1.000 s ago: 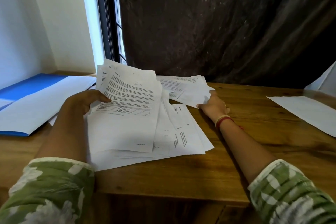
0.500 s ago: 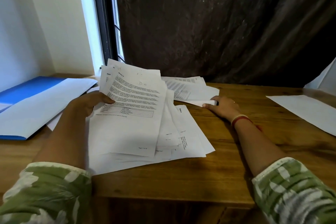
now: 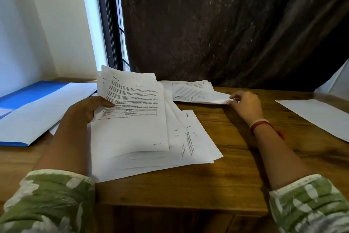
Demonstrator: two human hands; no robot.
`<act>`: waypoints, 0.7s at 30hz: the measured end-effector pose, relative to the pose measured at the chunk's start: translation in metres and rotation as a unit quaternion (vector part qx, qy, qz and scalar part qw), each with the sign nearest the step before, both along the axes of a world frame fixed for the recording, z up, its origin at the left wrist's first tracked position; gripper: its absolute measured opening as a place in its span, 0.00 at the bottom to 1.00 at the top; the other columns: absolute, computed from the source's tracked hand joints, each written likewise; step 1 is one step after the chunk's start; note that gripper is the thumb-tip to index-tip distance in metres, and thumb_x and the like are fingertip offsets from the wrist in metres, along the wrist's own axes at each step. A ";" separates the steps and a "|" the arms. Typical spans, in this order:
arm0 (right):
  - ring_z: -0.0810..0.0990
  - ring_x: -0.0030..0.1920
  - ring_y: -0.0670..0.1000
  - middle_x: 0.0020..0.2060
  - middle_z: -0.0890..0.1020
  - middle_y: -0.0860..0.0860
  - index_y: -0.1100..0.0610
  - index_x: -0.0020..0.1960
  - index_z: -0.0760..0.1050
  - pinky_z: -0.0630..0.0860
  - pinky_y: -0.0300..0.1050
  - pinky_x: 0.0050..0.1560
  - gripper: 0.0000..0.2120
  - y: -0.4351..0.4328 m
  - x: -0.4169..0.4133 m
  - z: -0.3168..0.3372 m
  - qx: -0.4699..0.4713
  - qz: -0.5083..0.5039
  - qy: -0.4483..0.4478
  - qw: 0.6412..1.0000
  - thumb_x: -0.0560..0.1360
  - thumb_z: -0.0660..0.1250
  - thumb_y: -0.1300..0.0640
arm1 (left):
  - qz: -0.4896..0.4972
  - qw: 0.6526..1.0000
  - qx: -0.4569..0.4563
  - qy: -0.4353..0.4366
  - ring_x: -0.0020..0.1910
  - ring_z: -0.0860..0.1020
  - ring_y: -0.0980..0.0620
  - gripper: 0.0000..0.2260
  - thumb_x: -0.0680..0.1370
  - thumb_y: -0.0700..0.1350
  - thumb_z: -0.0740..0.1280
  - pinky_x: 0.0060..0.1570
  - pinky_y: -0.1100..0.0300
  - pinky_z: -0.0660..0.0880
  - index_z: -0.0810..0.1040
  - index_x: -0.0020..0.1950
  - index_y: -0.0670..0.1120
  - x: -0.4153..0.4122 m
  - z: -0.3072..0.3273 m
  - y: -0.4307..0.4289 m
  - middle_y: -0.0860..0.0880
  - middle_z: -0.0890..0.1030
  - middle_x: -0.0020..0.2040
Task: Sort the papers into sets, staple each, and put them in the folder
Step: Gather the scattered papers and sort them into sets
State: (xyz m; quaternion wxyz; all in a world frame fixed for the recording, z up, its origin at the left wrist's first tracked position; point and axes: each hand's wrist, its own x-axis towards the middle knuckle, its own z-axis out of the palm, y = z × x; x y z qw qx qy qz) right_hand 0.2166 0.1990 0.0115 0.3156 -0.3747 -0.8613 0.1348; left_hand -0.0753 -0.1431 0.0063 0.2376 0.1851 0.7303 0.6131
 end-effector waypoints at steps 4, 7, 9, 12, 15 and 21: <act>0.81 0.49 0.55 0.48 0.83 0.55 0.56 0.54 0.80 0.78 0.52 0.51 0.09 0.000 0.016 0.018 0.027 -0.052 0.108 0.992 0.76 0.69 0.54 | 0.015 1.000 0.005 -0.006 0.55 0.74 0.41 0.14 0.74 0.30 0.66 0.59 0.47 0.70 0.76 0.52 0.48 0.002 0.000 0.004 0.43 0.78 0.55; 0.79 0.51 0.55 0.48 0.83 0.53 0.55 0.52 0.81 0.76 0.58 0.57 0.08 -0.002 0.017 0.028 0.054 -0.031 0.163 0.985 0.76 0.69 0.52 | 0.018 1.000 0.015 -0.016 0.57 0.74 0.41 0.16 0.75 0.29 0.64 0.61 0.48 0.69 0.74 0.59 0.44 0.006 0.001 0.011 0.43 0.77 0.58; 0.78 0.51 0.54 0.46 0.82 0.51 0.52 0.50 0.80 0.73 0.60 0.59 0.07 -0.006 0.014 0.033 0.079 -0.007 0.173 0.982 0.76 0.68 0.50 | 0.016 0.999 0.019 -0.032 0.55 0.74 0.42 0.17 0.76 0.30 0.63 0.60 0.50 0.70 0.74 0.63 0.44 0.009 0.003 0.015 0.43 0.77 0.59; 0.78 0.48 0.51 0.45 0.82 0.50 0.53 0.49 0.80 0.74 0.56 0.57 0.08 -0.014 0.010 0.038 0.132 0.034 0.191 0.972 0.77 0.66 0.49 | 0.018 0.999 0.006 -0.044 0.50 0.77 0.43 0.18 0.76 0.31 0.63 0.58 0.51 0.71 0.74 0.65 0.43 0.010 0.003 0.023 0.43 0.78 0.58; 0.78 0.50 0.48 0.48 0.82 0.53 0.56 0.51 0.80 0.77 0.44 0.52 0.11 -0.026 0.012 0.045 0.077 0.069 0.311 0.945 0.78 0.65 0.50 | 0.029 0.998 -0.011 -0.059 0.48 0.77 0.43 0.17 0.76 0.31 0.64 0.56 0.50 0.71 0.74 0.63 0.43 0.012 -0.001 0.029 0.42 0.77 0.60; 0.78 0.47 0.46 0.45 0.81 0.48 0.55 0.47 0.80 0.75 0.36 0.43 0.05 -0.080 -0.016 0.038 0.041 0.205 0.292 0.933 0.76 0.69 0.54 | 0.019 0.995 0.003 -0.098 0.52 0.79 0.39 0.18 0.75 0.34 0.65 0.52 0.43 0.76 0.74 0.65 0.43 0.019 -0.001 0.041 0.40 0.79 0.59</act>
